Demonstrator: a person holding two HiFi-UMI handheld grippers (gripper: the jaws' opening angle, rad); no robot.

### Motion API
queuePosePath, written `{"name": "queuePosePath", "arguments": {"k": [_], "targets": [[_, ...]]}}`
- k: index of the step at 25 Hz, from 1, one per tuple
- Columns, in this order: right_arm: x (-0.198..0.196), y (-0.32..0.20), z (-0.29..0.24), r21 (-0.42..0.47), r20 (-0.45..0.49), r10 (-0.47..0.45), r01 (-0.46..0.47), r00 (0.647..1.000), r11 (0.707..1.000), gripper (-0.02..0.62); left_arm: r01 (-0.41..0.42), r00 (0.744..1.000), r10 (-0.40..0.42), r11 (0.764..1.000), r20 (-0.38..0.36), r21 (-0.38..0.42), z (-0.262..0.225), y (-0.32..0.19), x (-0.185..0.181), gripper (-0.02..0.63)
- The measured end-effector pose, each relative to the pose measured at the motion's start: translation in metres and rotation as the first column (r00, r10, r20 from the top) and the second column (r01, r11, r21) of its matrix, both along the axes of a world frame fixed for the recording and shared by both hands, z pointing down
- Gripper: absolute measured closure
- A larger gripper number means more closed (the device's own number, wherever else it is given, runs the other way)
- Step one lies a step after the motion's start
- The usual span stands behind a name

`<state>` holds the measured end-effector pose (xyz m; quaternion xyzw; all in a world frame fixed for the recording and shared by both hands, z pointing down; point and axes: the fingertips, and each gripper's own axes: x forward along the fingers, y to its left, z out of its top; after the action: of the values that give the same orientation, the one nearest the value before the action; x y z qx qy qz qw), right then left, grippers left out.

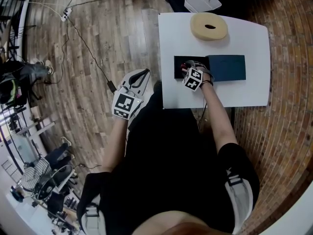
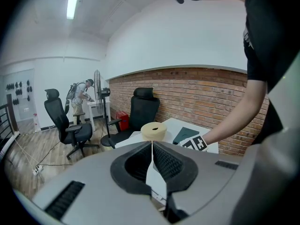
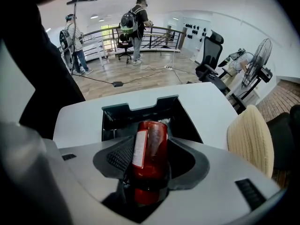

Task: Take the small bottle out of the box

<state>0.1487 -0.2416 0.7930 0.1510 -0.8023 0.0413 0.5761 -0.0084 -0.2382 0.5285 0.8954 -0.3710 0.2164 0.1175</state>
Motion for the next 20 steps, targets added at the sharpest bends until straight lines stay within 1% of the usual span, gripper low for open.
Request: {"name": "queuePosePath", "arguments": {"k": [4,7,12,17,20], "targets": [[-0.001,-0.002,-0.003,0.031,-0.023,0.020,-0.020,1.000,0.999,0.379,-0.019,1.000,0.019,1.000,-0.009,0.003,0.000,-0.001,-0.002,0.581],[-0.003,-0.001,-0.003,0.059,-0.058,0.018,-0.015,0.998,0.998,0.380,-0.043,0.999,0.043,0.999,-0.020,0.003,-0.002,-0.002,-0.005,0.581],[-0.013,-0.003,-0.008,0.102,-0.084,0.024,-0.015,0.996,0.995,0.380,-0.087,0.996,0.086,0.996,-0.029,-0.001,0.001,-0.002,-0.016,0.581],[-0.014,0.001,-0.017,0.128,-0.086,0.062,-0.051,0.994,0.990,0.380,-0.144,0.989,0.144,0.989,-0.042,-0.009,0.006,-0.002,-0.016,0.581],[-0.017,0.000,-0.025,0.158,-0.094,0.095,-0.079,0.991,0.984,0.380,-0.191,0.980,0.191,0.981,-0.051,-0.009,0.010,-0.003,-0.017,0.581]]}}
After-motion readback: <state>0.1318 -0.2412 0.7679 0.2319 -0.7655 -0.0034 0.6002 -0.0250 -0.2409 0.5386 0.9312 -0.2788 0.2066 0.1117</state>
